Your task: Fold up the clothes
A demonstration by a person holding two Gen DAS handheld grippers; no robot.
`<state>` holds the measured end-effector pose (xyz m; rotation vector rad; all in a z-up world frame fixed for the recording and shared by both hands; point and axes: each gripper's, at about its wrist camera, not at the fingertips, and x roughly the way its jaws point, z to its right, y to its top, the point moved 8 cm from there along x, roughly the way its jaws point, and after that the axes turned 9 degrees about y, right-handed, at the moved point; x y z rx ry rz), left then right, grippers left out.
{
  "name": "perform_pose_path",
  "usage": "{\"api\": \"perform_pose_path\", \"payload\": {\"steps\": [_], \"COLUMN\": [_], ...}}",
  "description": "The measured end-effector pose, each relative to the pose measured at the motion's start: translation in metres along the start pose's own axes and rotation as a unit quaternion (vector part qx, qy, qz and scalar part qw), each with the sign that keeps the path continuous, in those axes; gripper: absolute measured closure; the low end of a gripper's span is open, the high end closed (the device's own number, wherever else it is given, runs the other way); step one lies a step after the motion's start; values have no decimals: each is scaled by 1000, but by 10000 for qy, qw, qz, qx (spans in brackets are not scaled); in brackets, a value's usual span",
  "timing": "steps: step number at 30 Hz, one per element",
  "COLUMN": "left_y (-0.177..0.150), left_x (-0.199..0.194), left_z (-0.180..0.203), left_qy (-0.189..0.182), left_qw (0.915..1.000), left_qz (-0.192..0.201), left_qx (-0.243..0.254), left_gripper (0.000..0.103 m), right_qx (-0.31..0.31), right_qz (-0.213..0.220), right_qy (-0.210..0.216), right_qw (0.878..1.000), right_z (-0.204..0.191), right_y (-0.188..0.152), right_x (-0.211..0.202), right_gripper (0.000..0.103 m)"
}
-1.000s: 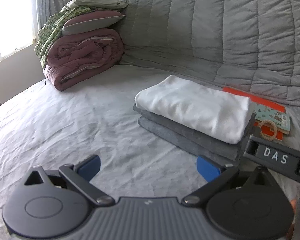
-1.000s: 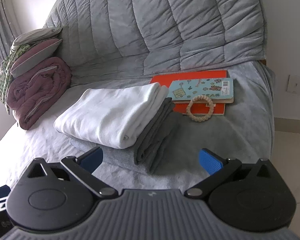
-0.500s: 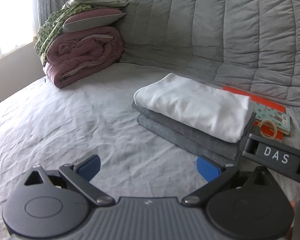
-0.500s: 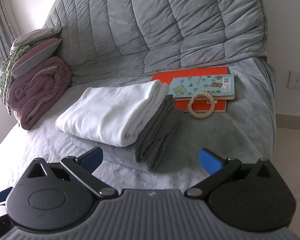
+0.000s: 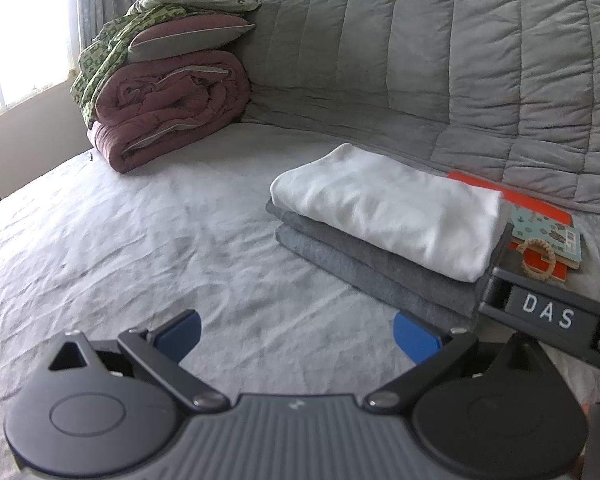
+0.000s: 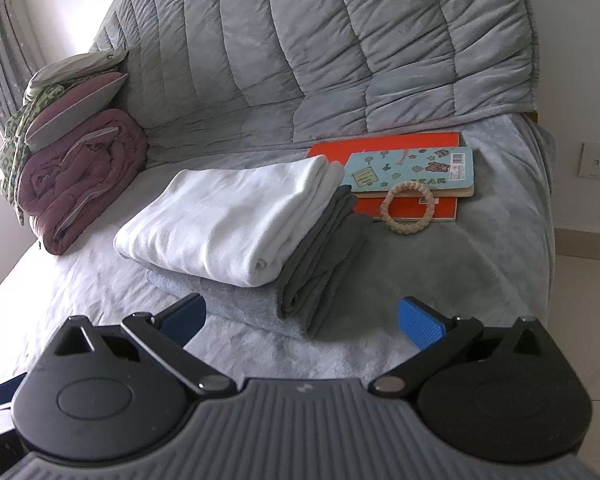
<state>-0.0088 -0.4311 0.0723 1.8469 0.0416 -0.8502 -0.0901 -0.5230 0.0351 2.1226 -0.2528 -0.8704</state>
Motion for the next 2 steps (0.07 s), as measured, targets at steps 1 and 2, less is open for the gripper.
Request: {"api": "perform_pose_path", "payload": {"steps": [1, 2], "left_y": [0, -1], "left_x": [0, 0], "left_z": [0, -1], "left_qy": [2, 6], "left_qw": [10000, 10000], "left_qz": [-2, -1], "left_qx": [-8, -13], "left_gripper": [1, 1], "right_qx": [-6, -11], "right_qz": [4, 3], "right_qy": [-4, -3], "right_qw": [10000, 10000], "right_z": [0, -1], "right_y": [0, 0], "right_x": [0, 0], "right_gripper": [0, 0]}}
